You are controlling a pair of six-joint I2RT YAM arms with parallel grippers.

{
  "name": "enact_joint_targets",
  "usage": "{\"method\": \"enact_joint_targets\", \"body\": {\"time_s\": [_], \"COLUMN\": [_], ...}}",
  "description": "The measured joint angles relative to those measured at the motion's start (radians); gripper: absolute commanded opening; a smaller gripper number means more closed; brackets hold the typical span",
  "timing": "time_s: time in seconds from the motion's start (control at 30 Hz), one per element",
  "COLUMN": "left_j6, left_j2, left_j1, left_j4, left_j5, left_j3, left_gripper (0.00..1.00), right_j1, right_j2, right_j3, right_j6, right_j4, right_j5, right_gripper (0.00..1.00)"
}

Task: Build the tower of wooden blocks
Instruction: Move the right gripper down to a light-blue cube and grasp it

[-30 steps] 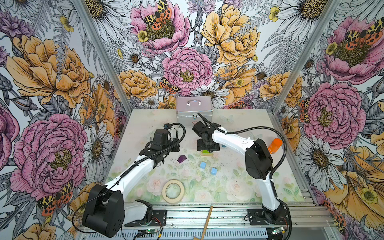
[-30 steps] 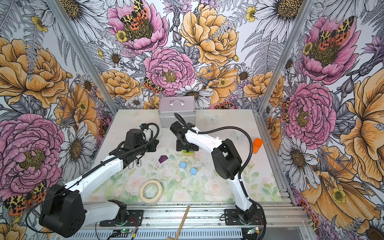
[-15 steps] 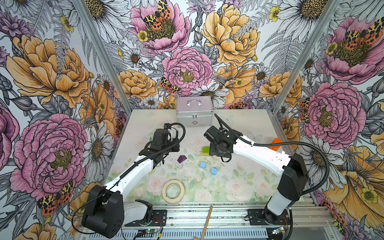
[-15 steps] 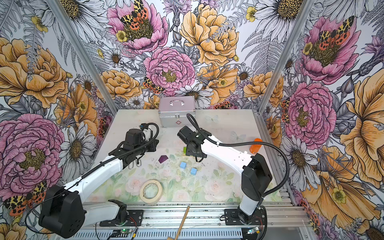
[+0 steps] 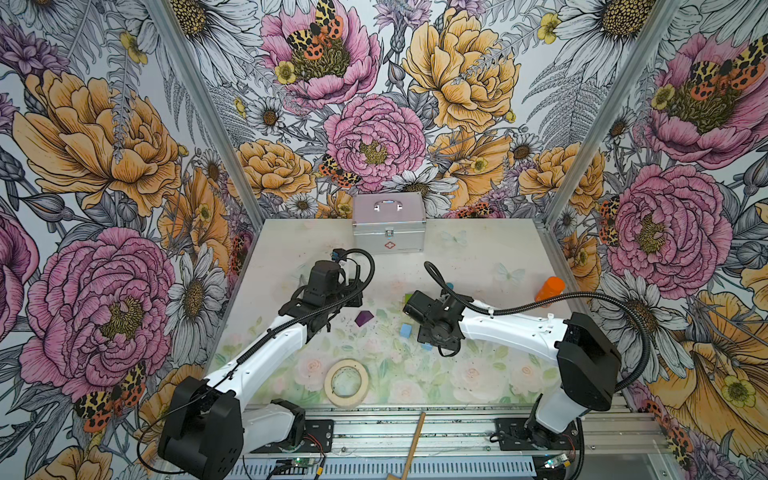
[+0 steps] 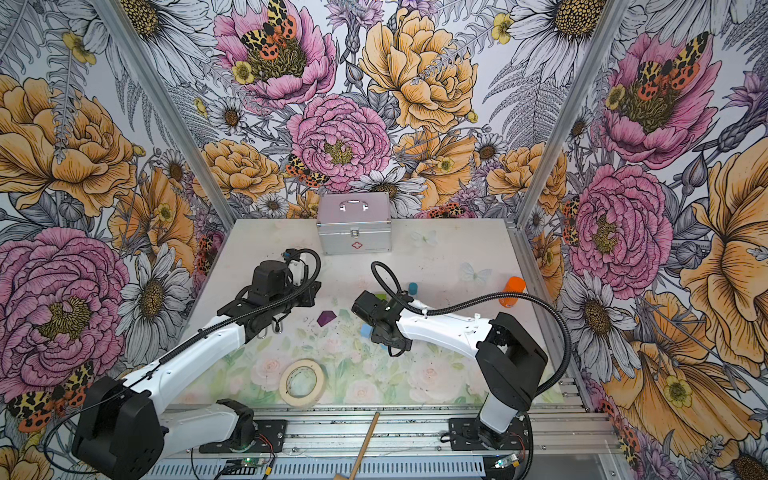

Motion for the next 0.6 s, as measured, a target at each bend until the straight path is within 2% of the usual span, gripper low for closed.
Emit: {"method": "enact_joint_targets", "body": {"time_s": [0.23, 0.6], "left_j6": [0.0, 0.0], "left_j2": [-0.012, -0.012], "left_j1": [-0.002, -0.002], "left_j4": [0.0, 0.0], "left_j5": [-0.001, -0.005], "left_j3": [-0.002, -0.008], "left_gripper": [0.1, 0.1], "right_j1": [0.0, -0.001], "right_j2": [0.058, 0.106], "right_j3": [0.003, 0.003], "right_j6": [0.005, 0.004], "right_j4": [0.061, 0.078], "right_j5": [-0.019, -0.037], "right_gripper": [0.61, 0.52]}}
